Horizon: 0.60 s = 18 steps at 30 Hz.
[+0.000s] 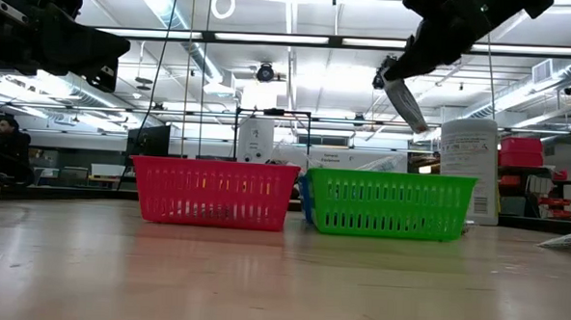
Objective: Pick & Place Travel size toiletries
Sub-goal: Put the middle right toothpaste into the red bin
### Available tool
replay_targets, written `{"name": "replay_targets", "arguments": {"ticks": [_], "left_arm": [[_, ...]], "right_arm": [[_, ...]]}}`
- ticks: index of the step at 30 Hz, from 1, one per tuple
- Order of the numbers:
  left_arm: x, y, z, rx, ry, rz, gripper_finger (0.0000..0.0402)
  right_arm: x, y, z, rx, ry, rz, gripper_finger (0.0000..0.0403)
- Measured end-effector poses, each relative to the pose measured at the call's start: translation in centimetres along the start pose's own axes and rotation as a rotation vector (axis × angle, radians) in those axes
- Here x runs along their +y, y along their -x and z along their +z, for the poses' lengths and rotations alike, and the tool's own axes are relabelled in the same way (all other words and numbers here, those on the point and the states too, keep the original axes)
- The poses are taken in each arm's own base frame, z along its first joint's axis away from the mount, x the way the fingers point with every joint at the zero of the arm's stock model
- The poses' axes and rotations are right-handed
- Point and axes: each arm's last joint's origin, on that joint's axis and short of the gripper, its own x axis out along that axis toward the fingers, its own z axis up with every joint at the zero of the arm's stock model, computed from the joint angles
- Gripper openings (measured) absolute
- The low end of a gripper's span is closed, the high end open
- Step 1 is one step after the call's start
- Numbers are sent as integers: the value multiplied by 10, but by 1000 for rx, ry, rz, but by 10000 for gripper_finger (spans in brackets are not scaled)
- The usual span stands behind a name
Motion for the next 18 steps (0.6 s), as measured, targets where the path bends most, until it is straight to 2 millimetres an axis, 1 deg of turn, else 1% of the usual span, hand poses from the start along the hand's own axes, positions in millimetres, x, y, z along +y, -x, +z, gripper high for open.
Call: {"name": "replay_targets", "arguments": {"ticks": [4, 10, 13, 18], "left_arm": [[0, 0, 0, 0, 0, 0, 32], [0, 0, 0, 0, 0, 0, 32], [0, 0, 0, 0, 0, 0, 32], [0, 0, 0, 0, 0, 0, 32]], "right_arm": [[4, 1, 9, -86, -24, 14, 76], [15, 6, 28, -288, -67, 113, 77], [19, 9, 36, -373, -101, 133, 77], [23, 12, 42, -429, -104, 152, 77]]}}
